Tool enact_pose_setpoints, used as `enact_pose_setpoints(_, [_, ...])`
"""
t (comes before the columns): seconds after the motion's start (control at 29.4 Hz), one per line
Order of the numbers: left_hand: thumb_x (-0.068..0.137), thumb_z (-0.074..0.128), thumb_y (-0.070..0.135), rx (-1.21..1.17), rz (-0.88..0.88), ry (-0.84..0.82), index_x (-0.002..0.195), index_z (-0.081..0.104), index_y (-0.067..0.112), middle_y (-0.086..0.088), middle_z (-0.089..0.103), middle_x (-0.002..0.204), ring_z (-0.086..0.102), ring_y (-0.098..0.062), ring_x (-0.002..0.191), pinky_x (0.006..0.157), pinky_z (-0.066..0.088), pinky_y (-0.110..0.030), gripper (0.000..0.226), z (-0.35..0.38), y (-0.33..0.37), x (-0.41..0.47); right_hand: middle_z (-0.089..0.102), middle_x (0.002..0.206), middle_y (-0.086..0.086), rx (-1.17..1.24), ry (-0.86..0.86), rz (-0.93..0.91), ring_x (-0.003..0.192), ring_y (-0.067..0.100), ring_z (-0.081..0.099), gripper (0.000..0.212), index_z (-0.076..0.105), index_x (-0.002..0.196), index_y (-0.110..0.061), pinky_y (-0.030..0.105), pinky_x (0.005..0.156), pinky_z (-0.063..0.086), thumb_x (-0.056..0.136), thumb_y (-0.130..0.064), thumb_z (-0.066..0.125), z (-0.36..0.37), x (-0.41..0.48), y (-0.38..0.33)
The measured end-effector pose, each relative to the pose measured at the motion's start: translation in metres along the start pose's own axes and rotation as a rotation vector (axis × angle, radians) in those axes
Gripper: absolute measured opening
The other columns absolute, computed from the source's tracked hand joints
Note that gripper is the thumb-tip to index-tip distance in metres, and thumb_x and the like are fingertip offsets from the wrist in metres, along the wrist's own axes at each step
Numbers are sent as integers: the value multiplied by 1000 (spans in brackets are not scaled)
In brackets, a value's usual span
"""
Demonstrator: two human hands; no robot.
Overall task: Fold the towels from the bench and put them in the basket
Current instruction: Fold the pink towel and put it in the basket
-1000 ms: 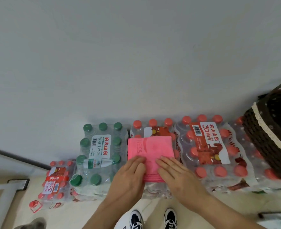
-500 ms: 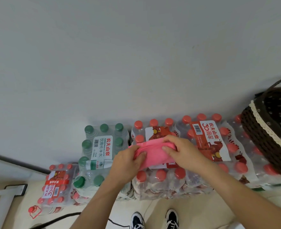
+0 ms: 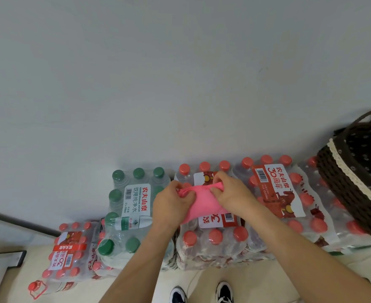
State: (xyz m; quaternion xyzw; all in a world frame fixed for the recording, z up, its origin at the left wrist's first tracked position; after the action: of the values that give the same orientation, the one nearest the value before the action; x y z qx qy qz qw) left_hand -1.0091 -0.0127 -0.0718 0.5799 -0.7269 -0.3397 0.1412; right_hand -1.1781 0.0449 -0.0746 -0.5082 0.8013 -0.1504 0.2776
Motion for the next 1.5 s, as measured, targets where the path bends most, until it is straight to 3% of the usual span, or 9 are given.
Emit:
enact_pose_setpoints(0.17, [76, 68, 22, 337, 602, 301, 95, 63, 19, -3, 58, 95, 54, -27, 84, 68, 43, -36, 20, -5, 34, -22, 43, 97, -5, 65, 301, -124, 76, 15, 52, 21, 47, 94, -25, 24, 59, 41, 85, -25, 67, -12, -13, 0])
enact_pose_setpoints(0.31, [87, 61, 28, 403, 913, 167, 108, 67, 21, 4, 65, 111, 59, -21, 103, 90, 42, -32, 23, 10, 30, -41, 51, 91, 1, -250, 515, -437, 81, 21, 52, 7, 65, 85, -14, 34, 64, 48, 79, -11, 68, -9, -27, -23])
enact_pose_setpoints(0.44, [87, 49, 54, 479, 807, -7, 142, 44, 19, 5, 44, 147, 39, -15, 136, 113, 32, -40, 65, 18, -4, -45, 62, 104, -1, -402, 463, -564, 106, 21, 55, 25, 68, 99, -15, 35, 87, 43, 86, -20, 48, 1, -39, -21])
enact_pose_setpoints(0.65, [71, 66, 20, 100, 542, -147, 138, 47, 30, 23, 40, 141, 30, -3, 136, 108, 23, -16, 70, 19, -7, -28, 51, 137, -5, -390, 160, -473, 132, 15, 43, 59, 54, 132, -18, 38, 97, 47, 81, -46, 59, 9, -47, 0])
enact_pose_setpoints(0.85, [68, 60, 15, -91, 400, -99, 120, 56, 36, 29, 49, 123, 44, 4, 107, 88, 33, -11, 57, 13, -3, -20, 59, 120, -7, 2, 57, -261, 112, 12, 53, 47, 62, 118, -22, 33, 96, 47, 73, -8, 65, -4, -23, -6])
enact_pose_setpoints(0.95, [79, 65, 12, -392, 119, -116, 106, 58, 31, 11, 67, 102, 62, -4, 89, 75, 51, -20, 34, 1, -11, -12, 69, 99, 1, 399, -53, 45, 93, 18, 67, 25, 67, 102, -19, 41, 85, 56, 79, -10, 64, -9, -16, 2])
enact_pose_setpoints(1.05, [90, 61, 29, -765, -97, -177, 105, 64, 26, 3, 74, 96, 70, -10, 88, 78, 56, -29, 15, -9, -9, -16, 66, 107, 12, 955, -143, 263, 102, 26, 64, 17, 61, 103, -12, 46, 93, 53, 88, -20, 59, -12, -30, -1])
enact_pose_setpoints(1.33, [93, 50, 43, -861, 7, -157, 103, 60, 13, -1, 62, 72, 61, -7, 60, 51, 49, -22, 33, -25, 54, -41, 70, 85, 3, 1133, -60, 166, 71, 13, 64, 24, 63, 110, -10, 22, 56, 52, 89, -22, 64, -73, -78, -11])
enact_pose_setpoints(1.5, [87, 47, 55, -806, 144, -186, 128, 44, 40, 5, 61, 107, 68, -9, 83, 64, 55, -24, 43, -15, 112, -56, 69, 91, 2, 851, 12, 37, 74, 15, 59, 24, 65, 114, -15, 24, 58, 47, 90, -18, 63, -140, -98, 8])
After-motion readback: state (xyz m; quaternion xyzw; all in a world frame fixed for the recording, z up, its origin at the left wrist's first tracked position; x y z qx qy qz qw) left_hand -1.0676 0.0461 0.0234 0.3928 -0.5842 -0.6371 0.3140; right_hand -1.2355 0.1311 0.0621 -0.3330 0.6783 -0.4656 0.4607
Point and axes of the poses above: each hand's wrist, its own x-axis towards the middle knuckle, its own z-axis out of the palm, y = z × x, the point moved 8 cm from there along x, towards the middle knuckle
